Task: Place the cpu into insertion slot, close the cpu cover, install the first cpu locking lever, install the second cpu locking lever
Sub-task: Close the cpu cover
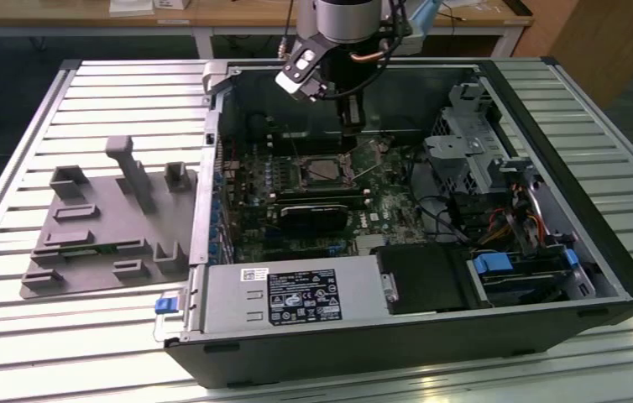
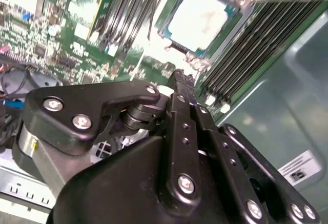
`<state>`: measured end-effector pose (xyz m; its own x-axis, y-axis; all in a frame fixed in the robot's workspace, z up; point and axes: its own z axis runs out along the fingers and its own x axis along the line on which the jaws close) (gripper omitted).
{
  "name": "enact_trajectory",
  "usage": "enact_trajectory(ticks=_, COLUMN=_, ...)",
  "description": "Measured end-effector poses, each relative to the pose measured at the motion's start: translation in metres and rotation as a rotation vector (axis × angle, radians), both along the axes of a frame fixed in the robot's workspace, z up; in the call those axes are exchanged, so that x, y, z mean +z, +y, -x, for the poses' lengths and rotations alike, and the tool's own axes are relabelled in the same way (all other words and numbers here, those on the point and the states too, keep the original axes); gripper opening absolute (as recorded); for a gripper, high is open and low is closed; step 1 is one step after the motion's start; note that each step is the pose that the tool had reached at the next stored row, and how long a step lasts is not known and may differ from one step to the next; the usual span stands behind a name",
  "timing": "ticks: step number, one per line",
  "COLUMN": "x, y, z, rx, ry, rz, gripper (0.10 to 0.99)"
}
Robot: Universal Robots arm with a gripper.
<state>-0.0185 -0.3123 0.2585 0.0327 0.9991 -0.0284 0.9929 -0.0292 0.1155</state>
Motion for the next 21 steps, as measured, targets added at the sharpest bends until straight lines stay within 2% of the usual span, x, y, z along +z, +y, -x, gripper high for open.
enact_trajectory(ticks=14, x=-0.0008, y=0.0000, z=-0.0429, rx=0.000, ry=0.0016, rz=0.000, gripper=0.102)
enact_trajectory(ticks=21, x=-0.0032, y=0.0000, z=-0.0601, rx=0.000, ry=0.0038, rz=0.000, gripper=0.102)
